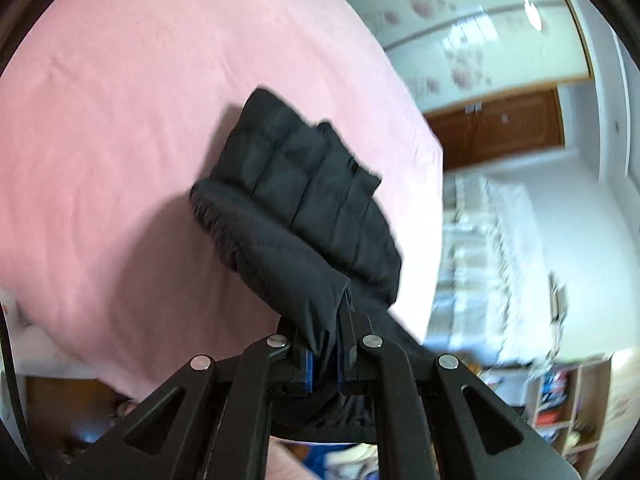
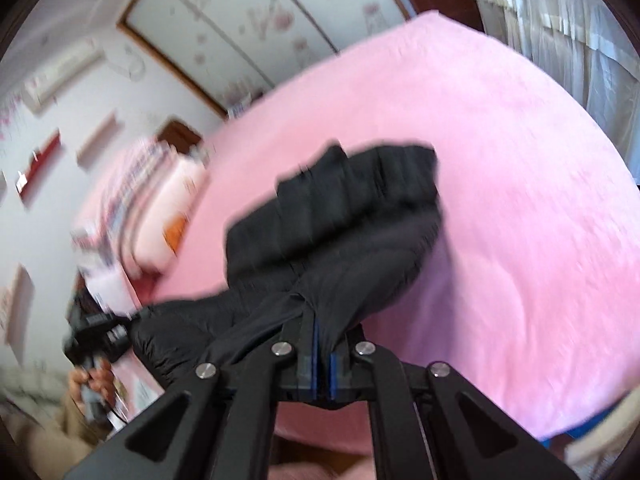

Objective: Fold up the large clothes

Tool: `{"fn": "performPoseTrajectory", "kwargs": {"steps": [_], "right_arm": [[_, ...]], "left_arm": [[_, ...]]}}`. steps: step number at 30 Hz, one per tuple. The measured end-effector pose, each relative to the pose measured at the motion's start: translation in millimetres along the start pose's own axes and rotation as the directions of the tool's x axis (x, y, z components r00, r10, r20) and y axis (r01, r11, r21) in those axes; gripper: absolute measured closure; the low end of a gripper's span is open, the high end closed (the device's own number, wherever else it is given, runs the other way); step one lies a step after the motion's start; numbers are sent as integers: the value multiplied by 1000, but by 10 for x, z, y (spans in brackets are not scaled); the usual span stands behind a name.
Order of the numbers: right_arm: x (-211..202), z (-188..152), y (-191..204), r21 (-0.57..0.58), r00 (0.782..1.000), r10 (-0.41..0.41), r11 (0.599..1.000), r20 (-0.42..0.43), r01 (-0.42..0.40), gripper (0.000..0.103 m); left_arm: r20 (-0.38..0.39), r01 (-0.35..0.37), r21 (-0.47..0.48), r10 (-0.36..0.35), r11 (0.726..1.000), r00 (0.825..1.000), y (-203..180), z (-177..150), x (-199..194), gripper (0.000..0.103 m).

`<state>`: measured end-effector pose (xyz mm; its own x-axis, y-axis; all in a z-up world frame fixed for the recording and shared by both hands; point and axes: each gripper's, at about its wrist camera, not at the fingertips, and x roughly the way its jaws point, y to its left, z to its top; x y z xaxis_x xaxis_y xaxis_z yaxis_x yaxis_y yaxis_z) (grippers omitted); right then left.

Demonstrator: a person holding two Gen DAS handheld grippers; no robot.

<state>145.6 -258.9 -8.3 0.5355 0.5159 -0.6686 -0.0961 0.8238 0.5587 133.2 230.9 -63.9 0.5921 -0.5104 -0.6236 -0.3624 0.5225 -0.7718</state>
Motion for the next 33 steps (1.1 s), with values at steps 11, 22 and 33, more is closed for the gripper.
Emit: {"fn": "performPoseTrajectory", "kwargs": {"steps": [11, 22, 33], "right_arm": [[943, 1273, -40, 81, 998, 63, 995, 21, -64, 100], [2277, 1900, -636, 196, 986, 8, 980, -167, 25, 100], [3178, 1942, -843, 185, 965, -88, 973, -249, 136, 95]], "left_arm": [[78, -62, -176, 77, 982, 994, -230, 770, 518, 98], [13, -275, -284, 290, 919, 957, -117, 1443, 1637, 96], [-78, -370, -209, 361, 905, 929, 137, 1844, 2465, 84]]}}
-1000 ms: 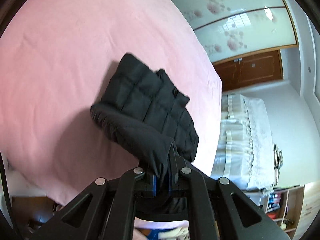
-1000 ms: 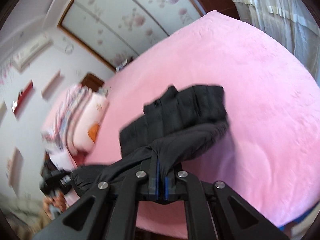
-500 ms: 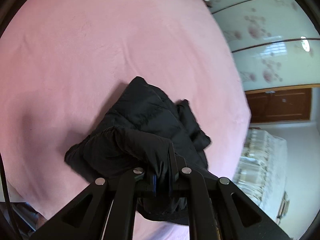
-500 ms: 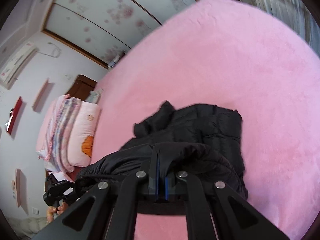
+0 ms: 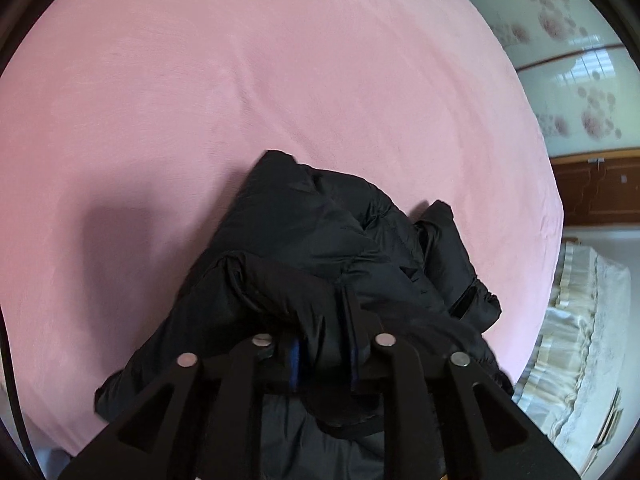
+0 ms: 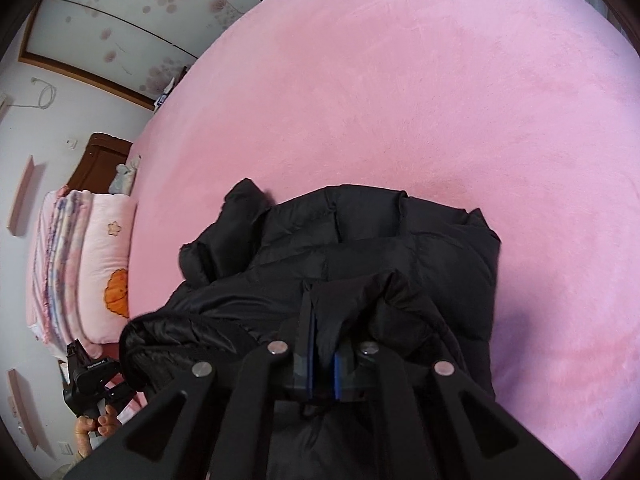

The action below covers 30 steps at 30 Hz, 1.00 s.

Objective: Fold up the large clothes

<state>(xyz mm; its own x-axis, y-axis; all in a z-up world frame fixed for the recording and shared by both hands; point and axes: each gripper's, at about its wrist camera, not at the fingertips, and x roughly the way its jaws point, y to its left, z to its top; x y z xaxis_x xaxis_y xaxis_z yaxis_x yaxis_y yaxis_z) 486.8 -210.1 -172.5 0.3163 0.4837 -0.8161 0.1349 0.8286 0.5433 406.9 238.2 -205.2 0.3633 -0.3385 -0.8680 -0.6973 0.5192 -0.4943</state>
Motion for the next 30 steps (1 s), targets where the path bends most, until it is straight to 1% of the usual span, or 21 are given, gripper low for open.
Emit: {"fn": "performPoseTrajectory", "kwargs": {"steps": [3, 4, 5, 6, 7, 8, 10, 11, 12, 13, 15, 16, 17, 18, 19, 21, 24, 26, 28, 29, 30], "right_arm": [[32, 27, 36, -9, 1000, -17, 1000, -7, 17, 88], [13, 36, 53, -19, 1000, -20, 1000, -9, 19, 82], [-13, 49, 75, -36, 1000, -24, 999, -13, 23, 78], [-76, 56, 122, -73, 999, -33, 997, -15, 32, 71], [-141, 54, 164, -106, 999, -38, 994, -13, 36, 64], [-239, 49, 228, -157, 999, -43, 987, -10, 41, 62], [-399, 27, 317, -229, 999, -47, 973, -5, 44, 54], [-479, 13, 366, -265, 999, -47, 963, 0, 46, 52], [-565, -5, 422, -305, 999, -50, 951, 6, 49, 41], [-662, -25, 488, -353, 998, -61, 934, 21, 65, 27], [-807, -31, 569, -415, 995, -75, 905, 60, 93, 21], [-859, -34, 608, -443, 994, -75, 891, 75, 100, 21], [-920, -43, 658, -489, 992, -78, 864, 102, 118, 21], [-950, -49, 690, -529, 988, -83, 837, 127, 138, 21], [-949, -64, 721, -574, 984, -94, 803, 149, 163, 21], [-870, -85, 754, -655, 979, -126, 728, 161, 202, 21], [-616, -70, 740, -749, 976, -156, 627, 151, 216, 21], [-469, -24, 704, -772, 972, -178, 594, 150, 228, 21], [-315, 58, 641, -784, 975, -190, 585, 120, 210, 21], [-245, 110, 599, -786, 975, -195, 584, 107, 204, 21], [-207, 129, 583, -787, 976, -196, 584, 100, 198, 21]], "left_arm": [[-25, 12, 63, -11, 998, 1000, -83, 67, 113, 75], [-29, 19, 88, -17, 996, 999, -116, 79, 109, 69], [-38, 29, 126, -24, 992, 999, -170, 81, 91, 61], [-45, 37, 148, -31, 988, 998, -205, 79, 72, 56], [-57, 57, 180, -47, 982, 997, -255, 72, 23, 44], [-62, 70, 200, -59, 977, 996, -286, 68, -25, 35], [-61, 98, 257, -85, 962, 995, -386, 36, -196, 27], [-57, 103, 280, -90, 954, 994, -431, 23, -259, 25], [-55, 108, 307, -96, 946, 994, -476, 12, -329, 23], [-49, 114, 335, -104, 935, 993, -538, -3, -417, 23], [-20, 107, 405, -108, 908, 994, -644, -31, -570, 22], [0, 96, 458, -108, 884, 994, -712, -55, -662, 22], [16, 84, 498, -106, 863, 994, -760, -71, -714, 21], [39, 62, 558, -100, 828, 994, -826, -99, -764, 20], [50, 46, 592, -94, 804, 994, -866, -109, -785, 18], [71, 14, 662, -82, 750, 994, -917, -122, -758, 18], [92, -36, 765, -54, 644, 994, -974, -105, -552, 18], [107, -70, 816, -30, 574, 994, -975, -95, -427, 18], [105, -86, 859, -9, 504, 994, -1009, -95, -311, 19], [90, -78, 877, -3, 474, 996, -1030, -94, -261, 19], [79, -70, 888, -2, 455, 997, -1037, -100, -230, 19]]}}
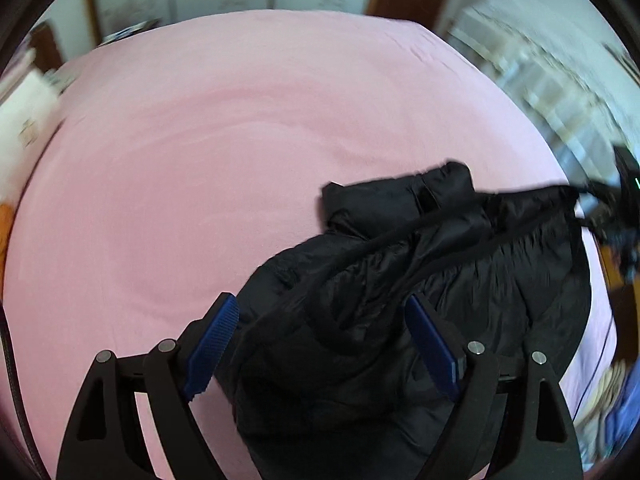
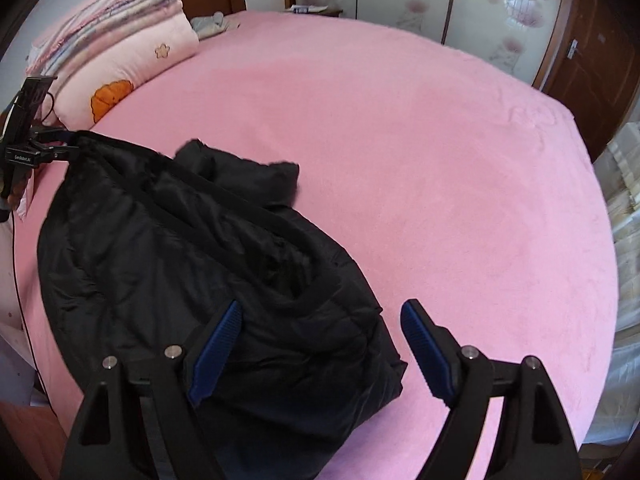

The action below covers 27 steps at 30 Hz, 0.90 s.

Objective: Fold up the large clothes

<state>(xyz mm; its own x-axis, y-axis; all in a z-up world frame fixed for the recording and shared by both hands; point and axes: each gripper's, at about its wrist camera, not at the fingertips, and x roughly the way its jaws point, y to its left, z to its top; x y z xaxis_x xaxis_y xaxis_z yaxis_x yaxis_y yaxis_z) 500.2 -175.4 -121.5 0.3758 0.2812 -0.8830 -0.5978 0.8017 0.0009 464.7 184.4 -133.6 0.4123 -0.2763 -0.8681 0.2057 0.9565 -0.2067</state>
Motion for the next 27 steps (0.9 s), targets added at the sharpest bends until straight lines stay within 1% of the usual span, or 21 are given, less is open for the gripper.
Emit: {"fn": "performPoseTrajectory", "kwargs": {"steps": [2, 3, 4, 5, 6, 7, 8, 9, 10, 11, 13, 15, 16, 18, 20, 22, 24, 27], "right_arm": [[109, 7, -56, 4, 1000, 28, 1000, -14, -28, 21], [144, 12, -61, 12, 998, 50, 999, -24, -50, 22], [191, 16, -75, 31, 995, 89, 996, -40, -88, 33], [236, 22, -93, 65, 989, 136, 989, -54, -132, 45], [275, 30, -96, 91, 984, 169, 982, -63, -162, 75], [315, 35, -102, 117, 980, 182, 978, -81, -172, 85], [343, 28, -110, 143, 978, 189, 974, -90, -175, 86], [325, 19, -93, 158, 982, 173, 975, -76, -159, 91], [289, 18, -65, 160, 986, 157, 976, -58, -146, 94], [246, 17, -49, 169, 988, 146, 976, -39, -138, 95], [94, 39, -51, 215, 992, 127, 968, 24, -129, 96], [-60, 85, -115, 267, 989, 111, 955, 94, -133, 96], [-117, 114, -153, 285, 988, 98, 950, 122, -130, 96], [-137, 191, -226, 325, 985, 67, 939, 158, -116, 96], [-14, 246, -286, 356, 989, 44, 930, 143, -93, 96], [247, 274, -332, 391, 996, 10, 919, 89, -45, 96], [552, 252, -393, 439, 1000, -17, 898, 23, 5, 96], [894, 130, -455, 505, 998, -34, 862, -46, 53, 96]], "left_arm": [[-15, 13, 73, -12, 997, 1000, -76, 21, 88, 19], [-21, 21, 101, -19, 995, 1000, -132, 27, 129, 23], [-27, 24, 124, -21, 992, 999, -175, 36, 150, 36], [-35, 14, 159, -9, 987, 999, -236, 41, 184, 61], [-48, -26, 197, 36, 980, 998, -302, 43, 234, 75], [-59, -57, 221, 72, 974, 996, -349, 38, 267, 83], [-56, -91, 234, 107, 968, 993, -383, 30, 286, 85], [-48, -122, 237, 137, 964, 989, -411, 22, 291, 87], [-44, -156, 231, 171, 960, 984, -430, 23, 282, 89], [-37, -179, 225, 191, 958, 981, -440, 30, 262, 90], [-8, -227, 191, 233, 955, 972, -424, 80, 165, 91], [11, -246, 133, 247, 960, 969, -351, 157, 82, 91], [14, -244, 90, 244, 966, 970, -281, 219, 54, 91], [-7, -238, 9, 238, 971, 971, -139, 331, 105, 91], [-45, -231, -51, 229, 971, 972, -32, 401, 252, 91], [-95, -239, -102, 229, 966, 969, 66, 454, 507, 91], [-139, -251, -151, 231, 956, 963, 144, 469, 780, 90], [-178, -271, -218, 235, 938, 956, 245, 431, 1086, 88]]}}
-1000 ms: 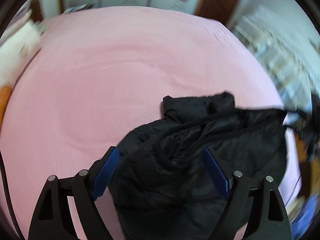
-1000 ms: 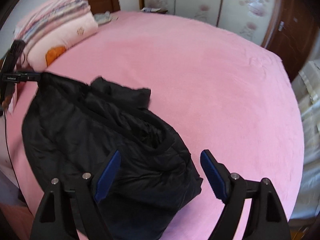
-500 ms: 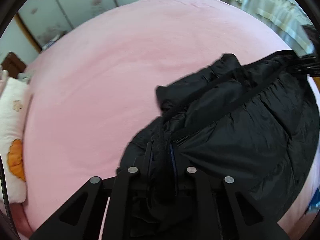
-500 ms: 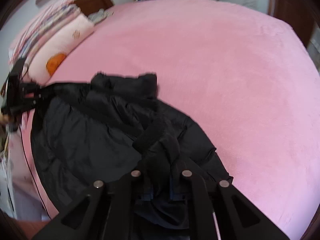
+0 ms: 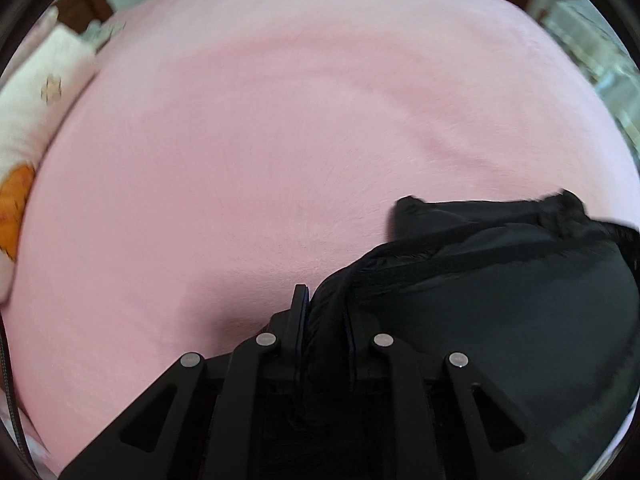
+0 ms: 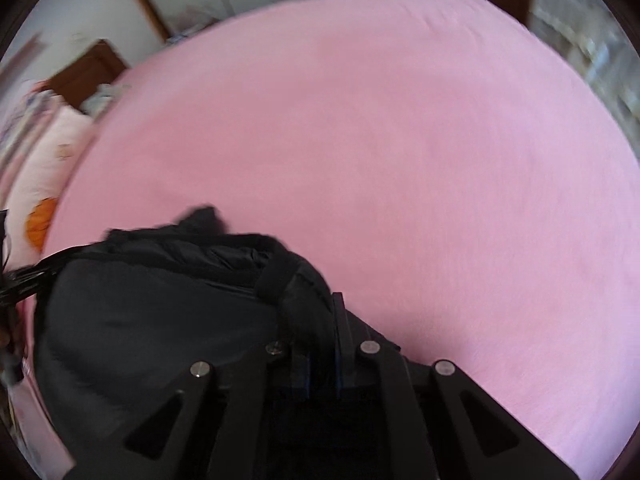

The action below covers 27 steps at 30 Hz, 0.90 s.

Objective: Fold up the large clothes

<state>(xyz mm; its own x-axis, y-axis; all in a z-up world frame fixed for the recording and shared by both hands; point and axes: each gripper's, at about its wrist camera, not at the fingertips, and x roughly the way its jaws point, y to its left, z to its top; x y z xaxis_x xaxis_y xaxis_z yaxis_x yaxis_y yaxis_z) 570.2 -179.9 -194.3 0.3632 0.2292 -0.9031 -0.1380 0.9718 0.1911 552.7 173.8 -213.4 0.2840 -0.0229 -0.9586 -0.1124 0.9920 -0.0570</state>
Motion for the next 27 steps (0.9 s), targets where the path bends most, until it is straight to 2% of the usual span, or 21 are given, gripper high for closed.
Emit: {"fn": "performPoseTrajectory", "kwargs": {"steps": [2, 7, 9, 11, 13, 17, 21, 23, 25, 27], "right_arm": [[151, -68, -58, 61, 1000, -4, 998, -13, 5, 96], [259, -136, -79, 72, 1000, -26, 997, -4, 27, 96], [269, -137, -98, 88, 1000, -13, 996, -7, 13, 93], [240, -124, -77, 85, 1000, 2, 996, -21, 0, 87], [163, -98, -47, 75, 999, 10, 997, -33, -8, 77], [-193, -97, 90, 22, 999, -53, 998, 7, 53, 74], [-693, -162, 268, 31, 992, -62, 998, 113, 59, 67], [-908, -233, 373, 55, 985, -46, 998, 169, 38, 59], [-1067, -308, 497, 94, 978, -41, 995, 206, 22, 46], [-1126, -426, 687, 128, 971, -43, 992, 236, 13, 44]], "left_arm": [[-5, -13, -14, 13, 1000, 1000, -5, -28, 139, 86], [16, -18, -31, 18, 999, 1000, 9, -138, 235, 80], [21, 0, -54, 2, 999, 1000, 70, -172, 223, 71], [16, 20, -75, -19, 997, 1000, 100, -169, 195, 56], [20, 24, -81, -23, 996, 1000, 124, -220, 107, 46], [40, 1, -83, 2, 997, 999, 106, -295, -254, 37], [140, 33, -125, -15, 992, 990, 15, -494, -781, 22], [187, 65, -169, -33, 983, 982, -42, -632, -1033, 20], [232, 100, -226, -46, 969, 972, -161, -823, -1245, 20], [267, 115, -262, -42, 958, 963, -329, -955, -1346, 19]]}}
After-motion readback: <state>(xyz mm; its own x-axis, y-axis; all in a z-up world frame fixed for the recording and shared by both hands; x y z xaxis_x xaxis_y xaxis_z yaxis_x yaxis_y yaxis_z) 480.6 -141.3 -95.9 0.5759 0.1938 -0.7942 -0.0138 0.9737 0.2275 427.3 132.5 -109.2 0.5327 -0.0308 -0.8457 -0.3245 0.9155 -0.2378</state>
